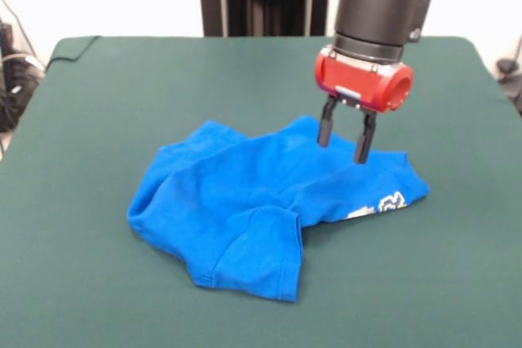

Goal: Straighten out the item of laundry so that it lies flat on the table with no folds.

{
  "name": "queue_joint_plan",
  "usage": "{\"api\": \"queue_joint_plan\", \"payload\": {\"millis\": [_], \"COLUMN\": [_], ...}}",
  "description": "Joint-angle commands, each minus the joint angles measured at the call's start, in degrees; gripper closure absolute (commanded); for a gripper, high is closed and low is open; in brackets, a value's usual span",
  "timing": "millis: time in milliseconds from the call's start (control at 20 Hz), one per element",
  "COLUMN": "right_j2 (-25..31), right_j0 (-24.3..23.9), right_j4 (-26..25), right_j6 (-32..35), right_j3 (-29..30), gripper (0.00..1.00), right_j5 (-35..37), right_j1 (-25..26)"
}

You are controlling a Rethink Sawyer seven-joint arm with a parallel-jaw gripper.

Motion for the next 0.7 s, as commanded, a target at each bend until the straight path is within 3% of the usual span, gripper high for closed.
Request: {"api": "queue_joint_plan", "payload": {"millis": [50, 250, 700], "right_j2": [-0.85, -4.29, -10.77], "right_j0": [5.22, 6.10, 5.90], "right_j4": [4.31, 3.99, 0.54], "right_j6": [8.67, 6.86, 6.49], "right_j3": [5.34, 6.17, 10.29], "gripper": [0.00, 0.00, 0.00], "right_j5": [7.75, 10.02, 0.63], "right_j1": [4.51, 2.49, 3.67]}}
